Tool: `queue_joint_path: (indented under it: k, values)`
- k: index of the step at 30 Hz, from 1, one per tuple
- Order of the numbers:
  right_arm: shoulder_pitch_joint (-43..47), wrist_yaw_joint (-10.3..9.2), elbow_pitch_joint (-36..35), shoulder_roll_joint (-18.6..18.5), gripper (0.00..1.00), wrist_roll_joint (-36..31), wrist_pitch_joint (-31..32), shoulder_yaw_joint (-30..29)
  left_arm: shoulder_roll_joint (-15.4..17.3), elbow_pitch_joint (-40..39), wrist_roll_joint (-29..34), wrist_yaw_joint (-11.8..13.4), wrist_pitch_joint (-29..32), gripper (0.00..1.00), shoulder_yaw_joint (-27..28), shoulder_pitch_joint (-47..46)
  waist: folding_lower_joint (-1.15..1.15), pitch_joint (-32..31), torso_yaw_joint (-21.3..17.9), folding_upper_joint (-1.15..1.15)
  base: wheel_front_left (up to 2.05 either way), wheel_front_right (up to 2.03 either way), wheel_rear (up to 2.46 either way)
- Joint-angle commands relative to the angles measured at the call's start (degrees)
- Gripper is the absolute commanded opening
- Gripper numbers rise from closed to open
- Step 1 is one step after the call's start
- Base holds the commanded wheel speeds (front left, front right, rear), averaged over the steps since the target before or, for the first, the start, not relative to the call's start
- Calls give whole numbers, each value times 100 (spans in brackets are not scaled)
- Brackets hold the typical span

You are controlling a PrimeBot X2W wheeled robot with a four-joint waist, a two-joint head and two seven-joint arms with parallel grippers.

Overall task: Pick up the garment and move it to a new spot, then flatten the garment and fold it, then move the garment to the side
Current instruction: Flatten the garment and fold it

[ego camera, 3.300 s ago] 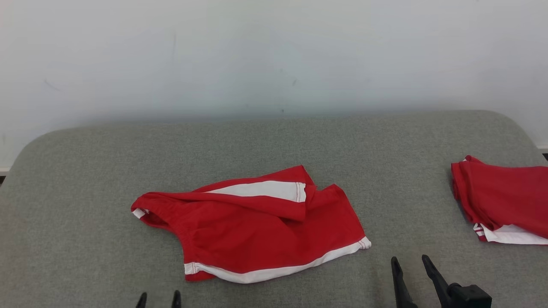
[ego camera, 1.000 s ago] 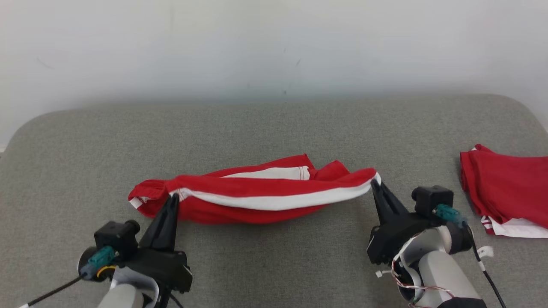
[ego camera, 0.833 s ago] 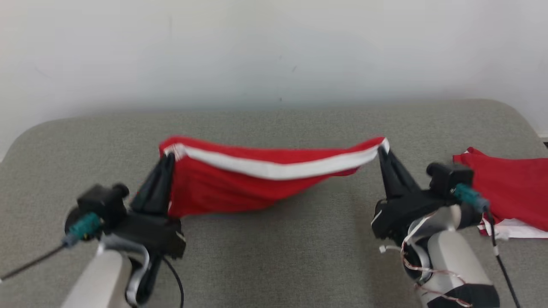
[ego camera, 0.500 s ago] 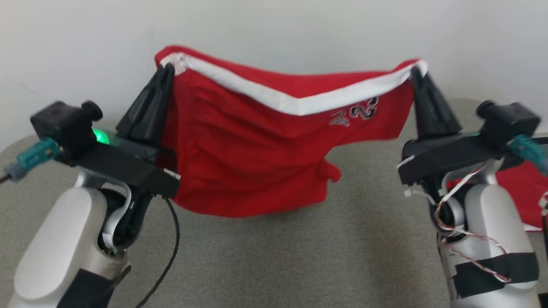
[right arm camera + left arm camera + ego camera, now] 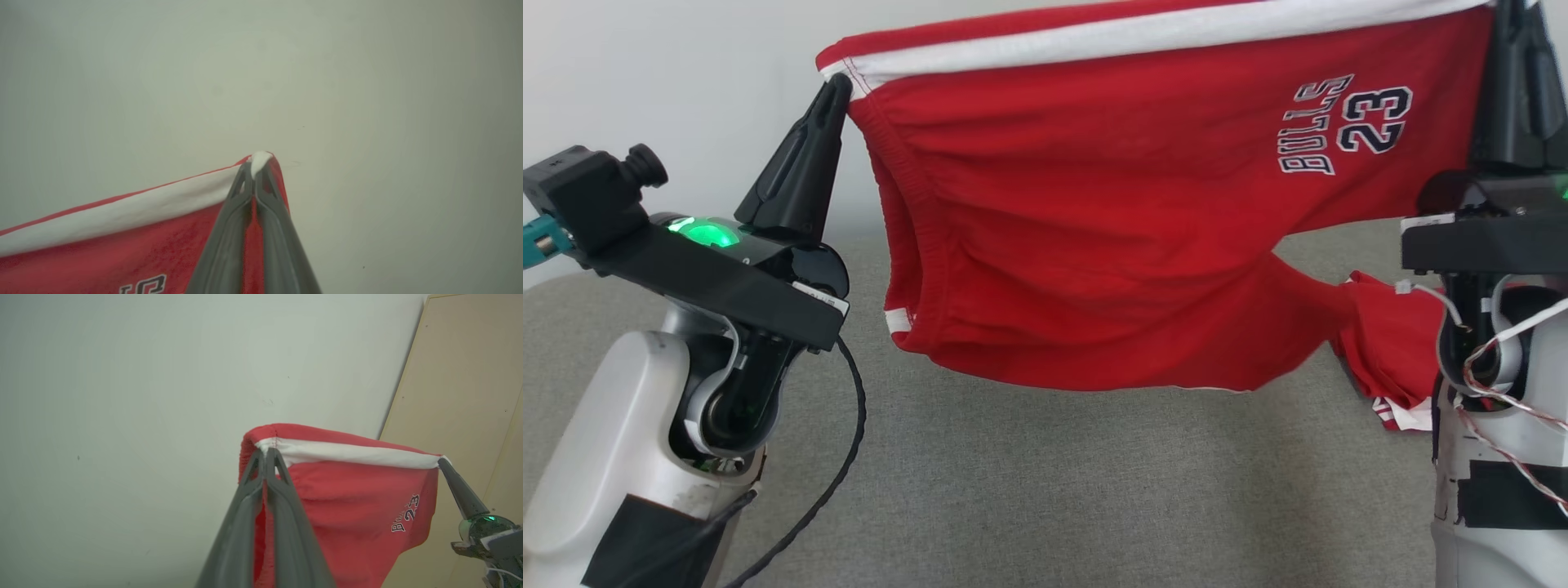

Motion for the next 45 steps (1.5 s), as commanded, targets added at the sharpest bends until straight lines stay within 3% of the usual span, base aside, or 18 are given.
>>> queue_joint_path:
  k: [1, 8, 14, 24, 32, 38, 45]
  values:
    - [-54, -13, -19, 37, 0, -57, -20, -52, -19, -4, -91, 33, 17, 0, 48, 67, 0, 8, -12, 0, 0, 0, 0]
    - [-182, -13, 140, 115, 0, -160, 200, -8, -15, 85, -467, 180, 237, 0, 212, 29, 0, 169, -125, 0, 0, 0, 0]
    - [-639, -13, 759, 38, 0, -163, 200, 287, -74, 411, -495, 234, 277, 0, 261, -300, 0, 610, -199, 0, 0, 0, 0]
    - [-2224, -14, 2511, 123, 0, -521, -497, 250, -369, 1555, -264, 197, -85, 0, 274, -1484, 0, 1506, -246, 0, 0, 0, 0]
    - [-3259, -14, 3285, 221, 0, -1294, -1351, -71, -488, 2357, 399, 194, -1110, 0, 304, -2365, 0, 2093, -350, 0, 0, 0, 0]
    - [-3308, -14, 3504, 275, 0, -1518, -1455, 8, -588, 2728, 590, 126, -1374, 0, 224, -2449, 0, 2396, -390, 0, 0, 0, 0]
    - [-2532, -14, 3718, 204, 0, -1347, -1448, 409, -753, 2764, 425, -2, -1512, 0, 48, -1660, 0, 2246, -248, 0, 0, 0, 0]
